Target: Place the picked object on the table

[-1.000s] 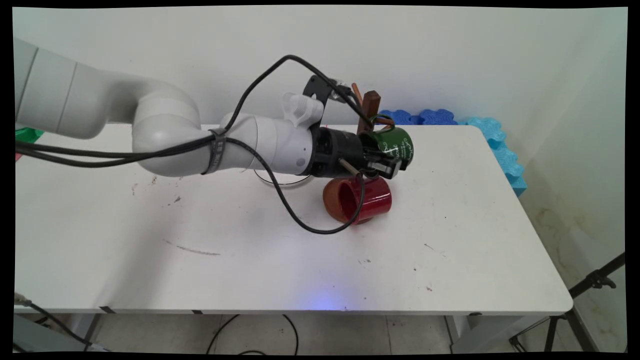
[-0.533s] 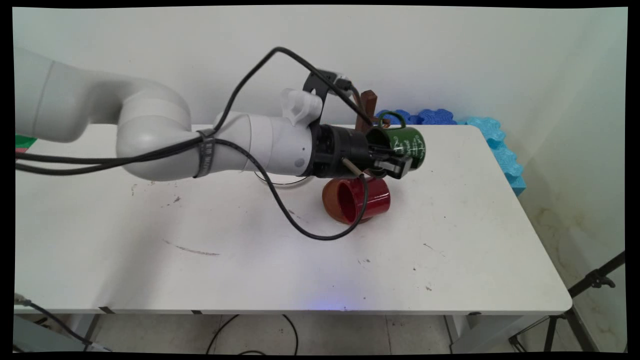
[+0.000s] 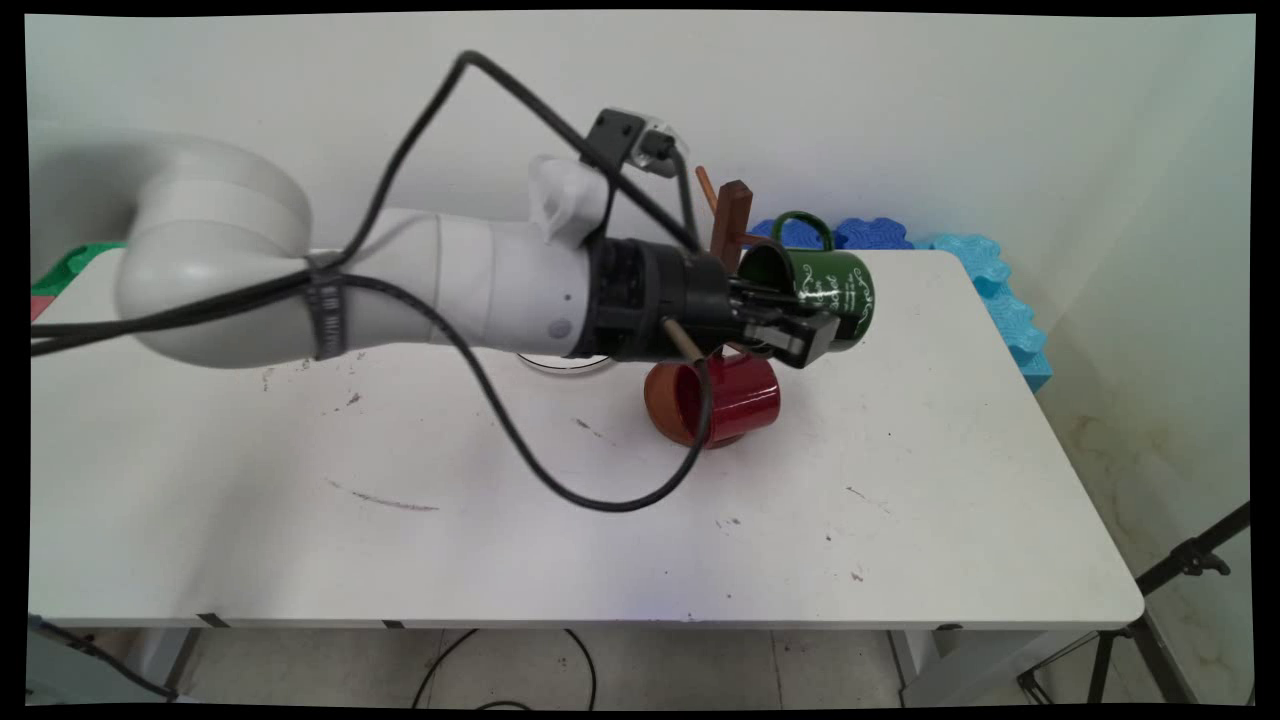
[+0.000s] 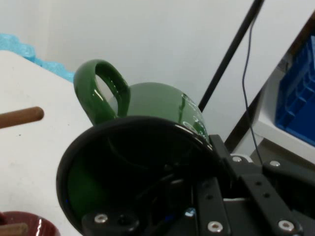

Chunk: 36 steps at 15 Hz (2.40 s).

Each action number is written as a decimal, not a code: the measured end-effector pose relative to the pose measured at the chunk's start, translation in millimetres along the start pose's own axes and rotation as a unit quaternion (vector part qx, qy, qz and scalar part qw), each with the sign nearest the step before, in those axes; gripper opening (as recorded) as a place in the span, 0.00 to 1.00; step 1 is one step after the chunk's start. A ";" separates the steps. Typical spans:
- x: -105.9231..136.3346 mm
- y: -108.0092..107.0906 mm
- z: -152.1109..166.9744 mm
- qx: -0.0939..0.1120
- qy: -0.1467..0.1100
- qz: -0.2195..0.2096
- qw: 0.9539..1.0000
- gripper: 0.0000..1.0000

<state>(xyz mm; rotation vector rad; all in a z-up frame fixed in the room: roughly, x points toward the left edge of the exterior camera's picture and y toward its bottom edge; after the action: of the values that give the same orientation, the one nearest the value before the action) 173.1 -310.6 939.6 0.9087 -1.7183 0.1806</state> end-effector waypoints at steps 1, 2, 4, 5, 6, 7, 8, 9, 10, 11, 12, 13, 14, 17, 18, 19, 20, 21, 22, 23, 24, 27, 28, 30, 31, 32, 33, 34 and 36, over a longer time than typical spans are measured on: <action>0.3 1.8 -5.4 -0.001 -0.004 0.008 1.000 0.00; 0.6 2.6 -11.1 -0.001 -0.011 0.018 1.000 0.00; 1.6 1.6 -22.2 0.006 -0.031 0.035 0.999 0.00; 2.0 0.1 -28.0 0.012 -0.042 0.045 0.998 0.00; 1.5 -1.7 -32.8 0.018 -0.054 0.055 0.997 0.00; 0.6 -3.2 -36.3 0.022 -0.066 0.064 0.996 0.00; -0.8 -4.6 -39.7 0.025 -0.082 0.076 0.993 0.00; -1.8 -5.9 -42.6 0.027 -0.097 0.089 0.991 0.00; -2.7 -7.9 -46.6 0.030 -0.117 0.105 0.987 0.00; -3.4 -9.6 -49.7 0.033 -0.133 0.116 0.984 0.00; -4.1 -11.2 -53.2 0.036 -0.150 0.127 0.980 0.00; -4.7 -13.4 -57.6 0.040 -0.173 0.141 0.974 0.00; -5.1 -15.3 -61.3 0.043 -0.191 0.152 0.969 0.00; -5.1 -24.1 -74.6 0.053 -0.248 0.188 0.949 0.00; -5.3 -26.3 -76.9 0.056 -0.258 0.195 0.945 0.00; -6.0 -29.2 -79.4 0.060 -0.273 0.204 0.938 0.00; -6.6 -31.2 -80.5 0.062 -0.282 0.210 0.934 0.00; -7.5 -34.1 -81.8 0.064 -0.296 0.219 0.928 0.00; -8.6 -38.0 -82.4 0.067 -0.310 0.230 0.920 0.00; -9.8 -42.3 -82.3 0.069 -0.323 0.241 0.912 0.00; -10.9 -46.3 -81.9 0.071 -0.334 0.250 0.906 0.00; -15.1 -62.9 -78.0 0.075 -0.365 0.280 0.885 0.00; -15.9 -66.9 -77.0 0.076 -0.371 0.286 0.880 0.00; -18.6 -77.8 -73.5 0.076 -0.385 0.298 0.870 0.00; -20.0 -84.1 -71.7 0.076 -0.393 0.305 0.864 0.00; -21.6 -91.4 -69.5 0.075 -0.402 0.313 0.857 0.00; -23.4 -98.2 -67.4 0.074 -0.411 0.319 0.851 0.00; -24.9 -103.8 -65.2 0.073 -0.417 0.325 0.846 0.00; -28.3 -115.1 -59.6 0.068 -0.432 0.333 0.835 0.00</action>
<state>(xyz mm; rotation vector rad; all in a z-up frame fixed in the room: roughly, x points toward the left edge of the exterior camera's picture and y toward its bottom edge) 295.0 -344.2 899.4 0.4442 -2.8782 0.3966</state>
